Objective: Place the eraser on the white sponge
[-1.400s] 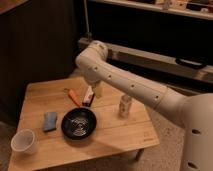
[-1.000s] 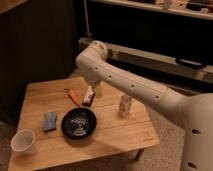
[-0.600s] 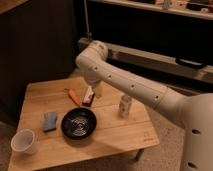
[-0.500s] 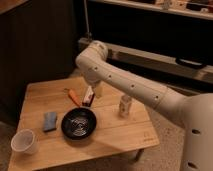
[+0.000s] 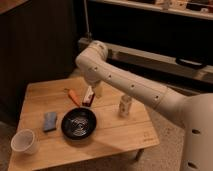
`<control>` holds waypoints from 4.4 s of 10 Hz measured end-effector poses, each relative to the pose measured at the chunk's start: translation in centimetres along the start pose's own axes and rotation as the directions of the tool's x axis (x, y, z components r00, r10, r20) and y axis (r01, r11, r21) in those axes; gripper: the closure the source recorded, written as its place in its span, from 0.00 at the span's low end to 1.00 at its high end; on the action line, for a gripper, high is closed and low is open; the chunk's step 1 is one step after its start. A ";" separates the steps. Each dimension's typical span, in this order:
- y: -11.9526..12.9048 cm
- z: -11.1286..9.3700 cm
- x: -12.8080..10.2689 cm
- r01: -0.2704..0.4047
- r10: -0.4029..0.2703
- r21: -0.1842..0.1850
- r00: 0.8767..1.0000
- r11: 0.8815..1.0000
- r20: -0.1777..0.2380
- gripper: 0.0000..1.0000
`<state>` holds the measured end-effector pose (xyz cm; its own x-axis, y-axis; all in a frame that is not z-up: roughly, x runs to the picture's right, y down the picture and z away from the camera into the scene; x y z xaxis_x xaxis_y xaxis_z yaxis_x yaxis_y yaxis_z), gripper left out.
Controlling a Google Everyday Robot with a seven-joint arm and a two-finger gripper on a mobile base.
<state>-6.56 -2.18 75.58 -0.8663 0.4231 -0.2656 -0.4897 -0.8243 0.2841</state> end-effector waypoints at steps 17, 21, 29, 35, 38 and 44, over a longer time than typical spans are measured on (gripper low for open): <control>1.1 0.2 -2.8 0.085 -0.082 -0.051 0.995 0.995 0.065 0.20; 1.2 0.2 -3.3 0.091 -0.087 -0.055 0.994 0.994 0.070 0.20; 1.7 0.2 -3.5 0.070 -0.066 -0.069 0.996 0.995 0.057 0.20; 6.6 -1.1 -1.3 -0.533 0.532 -0.135 0.845 0.835 -0.045 0.20; 7.4 -1.1 -0.5 -0.663 0.658 -0.125 0.748 0.738 -0.085 0.20; 4.3 -1.9 -1.9 -0.722 0.714 -0.120 0.692 0.681 -0.111 0.20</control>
<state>-6.81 -7.21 75.55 -0.9378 -0.3372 -0.0830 0.3038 -0.9123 0.2746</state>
